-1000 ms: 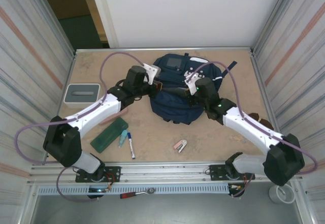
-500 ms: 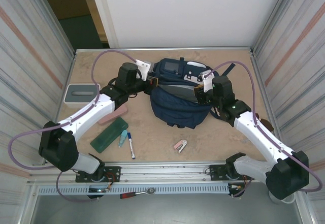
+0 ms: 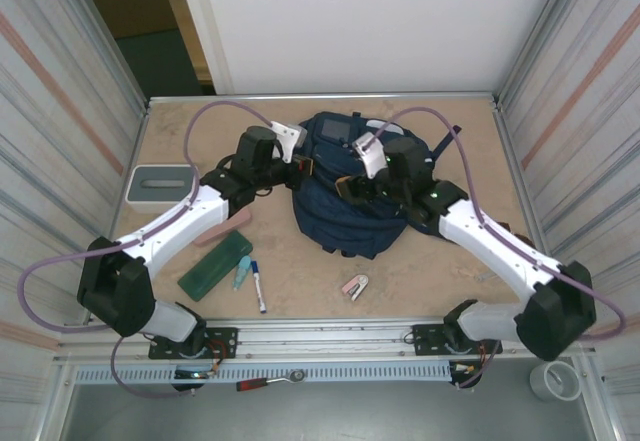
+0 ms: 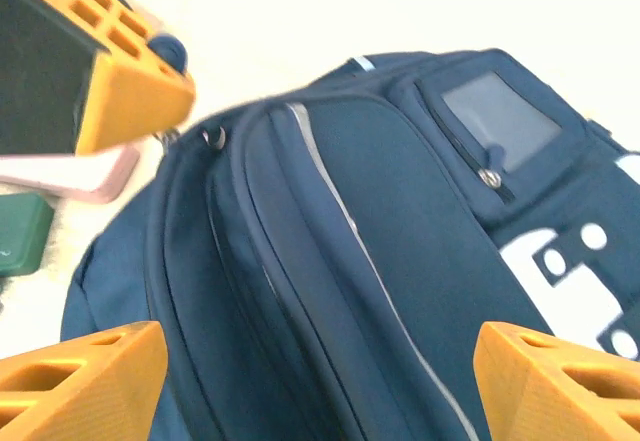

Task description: Pack the student bag

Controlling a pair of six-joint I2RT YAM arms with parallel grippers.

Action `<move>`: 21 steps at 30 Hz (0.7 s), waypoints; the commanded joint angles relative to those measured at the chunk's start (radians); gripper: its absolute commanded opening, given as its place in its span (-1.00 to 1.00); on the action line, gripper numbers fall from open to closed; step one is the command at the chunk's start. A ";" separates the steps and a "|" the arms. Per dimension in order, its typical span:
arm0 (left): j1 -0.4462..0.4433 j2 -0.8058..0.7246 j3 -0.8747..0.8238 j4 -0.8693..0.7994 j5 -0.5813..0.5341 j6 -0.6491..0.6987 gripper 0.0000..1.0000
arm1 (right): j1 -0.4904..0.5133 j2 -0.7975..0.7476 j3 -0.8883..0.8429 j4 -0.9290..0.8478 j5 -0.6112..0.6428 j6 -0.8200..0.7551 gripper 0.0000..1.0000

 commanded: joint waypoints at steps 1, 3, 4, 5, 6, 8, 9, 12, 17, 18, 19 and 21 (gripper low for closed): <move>-0.008 -0.023 0.058 0.060 0.000 -0.004 -1.00 | 0.021 0.090 0.064 0.011 -0.006 -0.056 0.59; -0.009 -0.024 0.055 0.058 -0.002 -0.004 -1.00 | 0.026 0.141 0.085 0.022 0.008 -0.058 0.55; -0.009 -0.025 0.055 0.059 -0.002 -0.002 -1.00 | 0.026 0.155 0.087 0.032 0.018 -0.056 0.52; -0.009 -0.026 0.054 0.057 -0.001 -0.002 -1.00 | 0.026 0.166 0.086 0.039 0.030 -0.053 0.49; -0.009 -0.027 0.051 0.057 -0.003 -0.002 -1.00 | 0.026 0.171 0.084 0.043 0.035 -0.053 0.46; -0.009 -0.027 0.047 0.059 -0.004 0.000 -1.00 | 0.025 0.180 0.077 0.048 0.043 -0.051 0.41; -0.009 -0.026 0.046 0.059 -0.005 0.001 -1.00 | 0.024 0.181 0.072 0.048 0.046 -0.049 0.39; -0.009 -0.023 0.045 0.059 -0.009 0.002 -1.00 | 0.021 0.171 0.058 0.047 0.048 -0.038 0.09; -0.009 -0.025 0.041 0.060 -0.009 0.003 -1.00 | -0.007 0.160 0.041 0.037 0.084 -0.015 -0.60; -0.009 -0.028 0.038 0.060 -0.014 0.005 -1.00 | -0.013 0.155 0.038 0.036 0.087 -0.010 -0.70; -0.009 -0.032 0.035 0.058 -0.017 0.007 -1.00 | -0.022 0.147 0.035 0.036 0.089 -0.004 -0.81; -0.009 -0.038 0.027 0.052 -0.033 0.016 -1.00 | -0.042 0.120 0.026 0.039 0.098 0.010 -0.93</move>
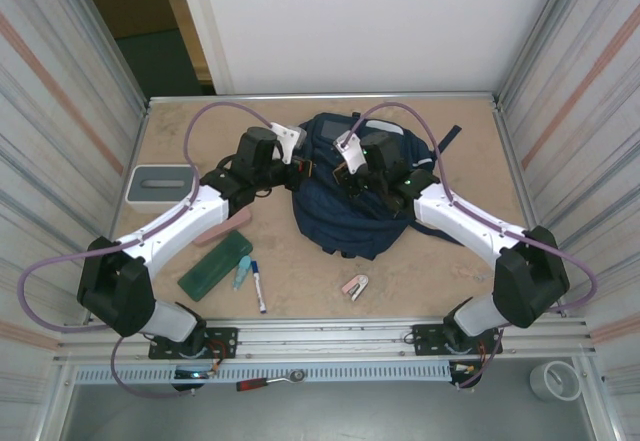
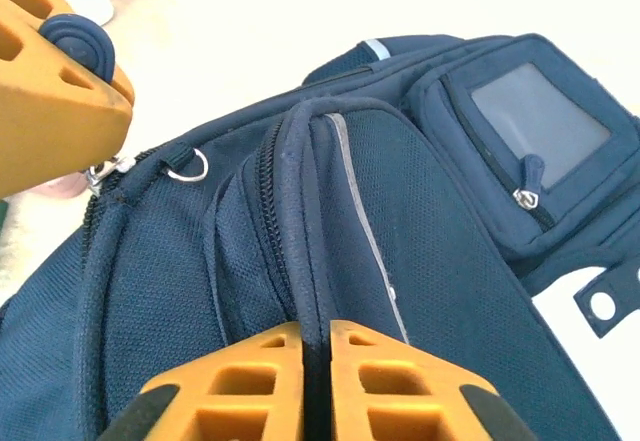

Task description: Pack the student bag

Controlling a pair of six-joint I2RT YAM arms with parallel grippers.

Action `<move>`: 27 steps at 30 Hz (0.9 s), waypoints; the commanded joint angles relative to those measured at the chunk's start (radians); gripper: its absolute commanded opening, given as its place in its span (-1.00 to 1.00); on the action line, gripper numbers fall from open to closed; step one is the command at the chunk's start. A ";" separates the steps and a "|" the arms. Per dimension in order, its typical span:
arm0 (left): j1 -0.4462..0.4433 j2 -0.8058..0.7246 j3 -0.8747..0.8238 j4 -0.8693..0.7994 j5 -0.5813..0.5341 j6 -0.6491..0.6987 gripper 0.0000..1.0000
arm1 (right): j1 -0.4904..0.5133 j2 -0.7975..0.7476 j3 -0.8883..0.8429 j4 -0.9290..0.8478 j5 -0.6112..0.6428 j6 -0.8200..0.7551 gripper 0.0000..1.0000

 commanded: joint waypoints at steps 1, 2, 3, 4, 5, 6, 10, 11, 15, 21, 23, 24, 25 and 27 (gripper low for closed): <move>-0.007 -0.042 0.022 0.064 -0.033 0.020 -1.00 | -0.059 -0.059 -0.029 -0.012 0.075 0.034 -0.97; -0.005 -0.047 0.012 0.061 -0.042 0.024 -1.00 | -0.077 -0.081 -0.035 -0.007 0.071 0.047 -1.00; 0.000 -0.051 0.003 0.061 -0.048 0.024 -1.00 | -0.093 -0.101 -0.042 -0.003 0.062 0.058 -1.00; 0.009 -0.056 -0.009 0.062 -0.050 0.021 -1.00 | -0.117 -0.125 -0.051 0.003 0.044 0.070 -1.00; 0.022 -0.062 -0.020 0.065 -0.048 0.013 -1.00 | -0.144 -0.149 -0.060 0.010 0.017 0.081 -1.00; 0.034 -0.068 -0.032 0.071 -0.045 0.005 -1.00 | -0.168 -0.168 -0.070 0.015 -0.014 0.091 -1.00; 0.083 -0.080 -0.058 0.086 -0.034 -0.009 -1.00 | -0.278 -0.229 -0.113 0.028 -0.195 0.111 -1.00; 0.095 -0.076 -0.060 0.088 -0.031 -0.013 -1.00 | -0.297 -0.240 -0.123 0.027 -0.243 0.103 -1.00; 0.132 -0.030 -0.043 0.102 -0.014 -0.034 -1.00 | -0.340 -0.263 -0.164 0.030 -0.330 0.091 -1.00; 0.134 0.064 0.034 0.116 0.029 -0.054 -1.00 | -0.342 -0.240 -0.177 0.038 -0.400 0.098 -1.00; 0.127 0.083 0.049 0.126 0.031 -0.057 -1.00 | -0.332 -0.227 -0.173 0.040 -0.413 0.095 -1.00; 0.122 0.095 0.060 0.124 0.030 -0.053 -1.00 | -0.327 -0.219 -0.170 0.042 -0.420 0.093 -1.00; 0.118 0.106 0.069 0.123 0.031 -0.052 -1.00 | -0.321 -0.209 -0.165 0.042 -0.423 0.091 -1.00; 0.113 0.118 0.081 0.123 0.035 -0.047 -1.00 | -0.313 -0.192 -0.150 0.034 -0.429 0.081 -1.00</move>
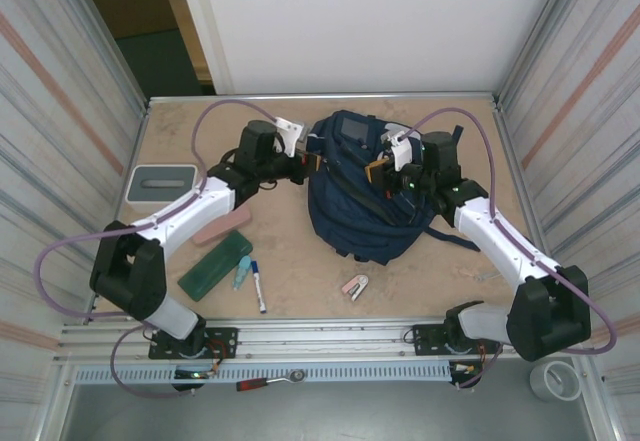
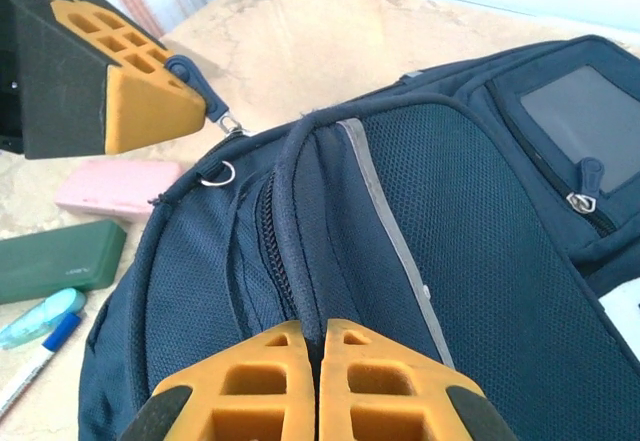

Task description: Pack the student bag

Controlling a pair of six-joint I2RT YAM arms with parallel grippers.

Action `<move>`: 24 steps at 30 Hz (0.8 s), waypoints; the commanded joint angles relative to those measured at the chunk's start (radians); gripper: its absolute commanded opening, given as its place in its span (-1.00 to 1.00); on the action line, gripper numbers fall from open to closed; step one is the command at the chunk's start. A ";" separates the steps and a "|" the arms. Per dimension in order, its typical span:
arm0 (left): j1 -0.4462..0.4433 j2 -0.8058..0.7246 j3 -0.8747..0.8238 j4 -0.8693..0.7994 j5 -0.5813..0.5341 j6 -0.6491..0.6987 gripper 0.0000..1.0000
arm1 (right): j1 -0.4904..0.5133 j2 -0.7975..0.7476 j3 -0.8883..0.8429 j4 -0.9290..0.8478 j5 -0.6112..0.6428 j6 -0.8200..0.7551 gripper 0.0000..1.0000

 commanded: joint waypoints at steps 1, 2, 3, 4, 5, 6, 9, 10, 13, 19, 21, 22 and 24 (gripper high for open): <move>0.054 0.014 0.046 0.009 -0.141 -0.004 -1.00 | -0.015 0.013 0.031 -0.030 0.006 0.004 -1.00; 0.053 0.018 0.049 0.016 -0.143 -0.001 -1.00 | -0.012 0.019 0.035 -0.034 -0.007 -0.002 -1.00; 0.051 0.028 0.050 0.022 -0.151 0.005 -1.00 | -0.008 0.025 0.042 -0.037 -0.024 -0.006 -1.00; 0.051 0.041 0.057 0.023 -0.161 0.011 -1.00 | -0.004 0.031 0.048 -0.038 -0.038 -0.010 -1.00; 0.052 0.056 0.070 0.018 -0.168 0.018 -1.00 | 0.000 0.036 0.055 -0.044 -0.049 -0.015 -1.00; 0.051 0.075 0.083 0.011 -0.175 0.026 -1.00 | 0.006 0.041 0.062 -0.048 -0.059 -0.021 -1.00; 0.052 0.127 0.130 0.006 -0.177 0.036 -1.00 | 0.018 0.056 0.084 -0.062 -0.085 -0.035 -1.00; 0.051 0.145 0.147 0.004 -0.176 0.036 -1.00 | 0.020 0.063 0.092 -0.068 -0.095 -0.039 -1.00; 0.053 0.194 0.191 0.004 -0.179 0.043 -1.00 | 0.027 0.077 0.113 -0.084 -0.119 -0.056 -1.00; 0.072 0.296 0.276 0.007 -0.161 0.039 -1.00 | 0.030 0.112 0.159 -0.102 -0.179 -0.073 -1.00; 0.080 0.332 0.308 0.008 -0.154 0.030 -1.00 | 0.033 0.120 0.171 -0.103 -0.191 -0.076 -1.00; 0.084 0.353 0.326 0.008 -0.146 0.025 -1.00 | 0.035 0.123 0.176 -0.103 -0.197 -0.076 -1.00; 0.089 0.393 0.365 0.004 -0.129 0.018 -1.00 | 0.039 0.132 0.187 -0.103 -0.207 -0.075 -1.00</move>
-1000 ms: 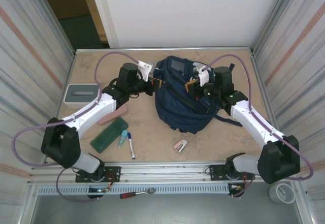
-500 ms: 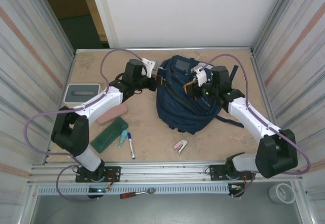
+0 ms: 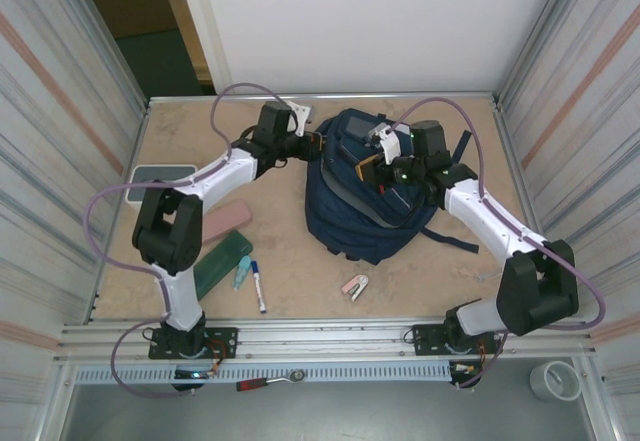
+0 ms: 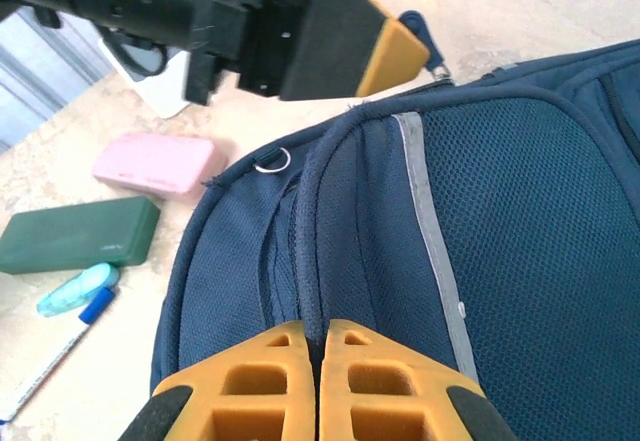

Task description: Pack the student bag

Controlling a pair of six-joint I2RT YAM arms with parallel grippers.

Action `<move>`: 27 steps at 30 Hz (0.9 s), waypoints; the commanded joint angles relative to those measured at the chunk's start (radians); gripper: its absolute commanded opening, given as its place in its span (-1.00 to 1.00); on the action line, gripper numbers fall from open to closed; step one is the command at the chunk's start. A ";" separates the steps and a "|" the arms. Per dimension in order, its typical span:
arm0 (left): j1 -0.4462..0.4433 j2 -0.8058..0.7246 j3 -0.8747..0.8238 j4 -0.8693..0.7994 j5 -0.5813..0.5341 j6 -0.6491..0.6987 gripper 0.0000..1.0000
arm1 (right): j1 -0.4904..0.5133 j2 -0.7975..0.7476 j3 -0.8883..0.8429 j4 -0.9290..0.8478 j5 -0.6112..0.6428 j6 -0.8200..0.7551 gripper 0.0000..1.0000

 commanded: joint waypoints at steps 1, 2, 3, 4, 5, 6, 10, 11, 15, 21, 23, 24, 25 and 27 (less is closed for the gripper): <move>0.035 0.063 0.086 0.029 -0.035 -0.007 -1.00 | 0.021 -0.002 0.059 -0.014 -0.111 -0.019 -1.00; 0.035 0.080 0.104 0.026 -0.029 -0.009 -1.00 | 0.025 0.004 0.067 -0.015 -0.114 -0.019 -1.00; 0.035 0.099 0.122 0.026 -0.020 -0.011 -1.00 | 0.030 0.011 0.075 -0.014 -0.117 -0.019 -1.00; 0.035 0.116 0.136 0.025 -0.012 -0.014 -1.00 | 0.034 0.020 0.083 -0.015 -0.120 -0.019 -1.00; 0.035 0.133 0.152 0.026 -0.005 -0.019 -1.00 | 0.040 0.031 0.093 -0.013 -0.123 -0.019 -1.00; 0.035 0.151 0.166 0.026 0.001 -0.022 -1.00 | 0.045 0.042 0.103 -0.008 -0.127 -0.016 -1.00; 0.038 0.222 0.215 0.023 0.015 -0.033 -1.00 | 0.063 0.079 0.147 0.010 -0.145 -0.006 -1.00; 0.040 0.236 0.227 0.025 0.023 -0.037 -1.00 | 0.068 0.090 0.158 0.013 -0.148 -0.003 -1.00; 0.044 0.289 0.276 0.028 0.044 -0.050 -1.00 | 0.090 0.134 0.206 0.013 -0.157 -0.002 -1.00; 0.044 0.338 0.326 0.035 0.066 -0.065 -1.00 | 0.113 0.211 0.282 0.001 -0.177 -0.005 -1.00; 0.046 0.348 0.333 0.036 0.064 -0.067 -1.00 | 0.126 0.237 0.308 -0.013 -0.180 -0.012 -1.00; 0.047 0.353 0.336 0.039 0.063 -0.068 -1.00 | 0.132 0.249 0.323 -0.021 -0.181 -0.017 -1.00; 0.049 0.356 0.339 0.042 0.061 -0.070 -1.00 | 0.138 0.259 0.333 -0.029 -0.184 -0.020 -1.00; 0.053 0.366 0.351 0.044 0.059 -0.071 -1.00 | 0.151 0.277 0.352 -0.036 -0.189 -0.024 -1.00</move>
